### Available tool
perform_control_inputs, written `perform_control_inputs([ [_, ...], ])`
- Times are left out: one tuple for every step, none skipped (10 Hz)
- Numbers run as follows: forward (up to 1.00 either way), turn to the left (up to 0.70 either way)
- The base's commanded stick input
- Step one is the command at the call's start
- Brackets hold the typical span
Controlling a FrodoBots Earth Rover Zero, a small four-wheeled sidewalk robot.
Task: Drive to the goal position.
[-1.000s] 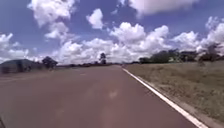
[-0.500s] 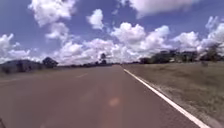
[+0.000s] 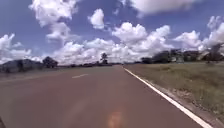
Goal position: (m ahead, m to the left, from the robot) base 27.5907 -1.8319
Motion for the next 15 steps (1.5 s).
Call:
perform_control_inputs([
  [1.00,0.00],
  [1.00,0.00],
  [1.00,0.00],
  [1.00,0.00],
  [1.00,0.00],
  [1.00,0.00],
  [1.00,0.00],
  [1.00,0.00],
  [1.00,0.00],
  [1.00,0.00],
  [1.00,0.00],
  [1.00,0.00],
  [1.00,0.00],
  [1.00,0.00],
  [1.00,0.00],
])
